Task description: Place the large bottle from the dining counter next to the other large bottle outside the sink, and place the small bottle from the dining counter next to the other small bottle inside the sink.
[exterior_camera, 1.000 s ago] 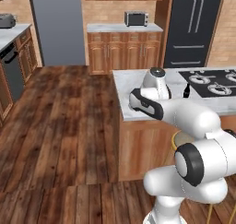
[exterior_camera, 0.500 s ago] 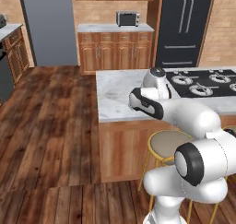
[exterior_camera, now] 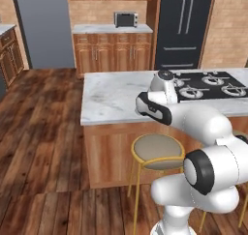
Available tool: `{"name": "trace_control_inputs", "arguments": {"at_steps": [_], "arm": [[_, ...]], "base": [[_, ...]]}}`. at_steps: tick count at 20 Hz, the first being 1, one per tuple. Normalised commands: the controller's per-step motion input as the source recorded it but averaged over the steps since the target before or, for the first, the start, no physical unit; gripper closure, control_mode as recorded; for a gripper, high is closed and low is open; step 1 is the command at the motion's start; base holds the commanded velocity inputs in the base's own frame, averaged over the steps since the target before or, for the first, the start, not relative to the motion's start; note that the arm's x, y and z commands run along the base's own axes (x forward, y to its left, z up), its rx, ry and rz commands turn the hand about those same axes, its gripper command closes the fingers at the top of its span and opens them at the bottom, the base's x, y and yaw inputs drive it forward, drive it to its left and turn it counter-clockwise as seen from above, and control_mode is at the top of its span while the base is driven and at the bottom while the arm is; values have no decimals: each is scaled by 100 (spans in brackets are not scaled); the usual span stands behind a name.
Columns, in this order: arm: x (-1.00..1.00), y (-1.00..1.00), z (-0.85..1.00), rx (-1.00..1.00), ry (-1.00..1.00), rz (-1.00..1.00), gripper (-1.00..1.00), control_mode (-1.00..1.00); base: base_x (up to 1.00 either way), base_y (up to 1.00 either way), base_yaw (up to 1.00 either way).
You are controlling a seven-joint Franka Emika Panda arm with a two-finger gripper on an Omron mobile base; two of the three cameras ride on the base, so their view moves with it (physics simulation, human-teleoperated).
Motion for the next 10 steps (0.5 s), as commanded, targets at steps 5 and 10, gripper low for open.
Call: {"name": "trace_control_inputs", "arguments": {"at_steps": [5,10], "arm": [[0,0,0,0,0,0,-100,100],[0,0,0,0,0,0,-100,100]], "base": [[-14,-54,0],[0,-39,0]]}}
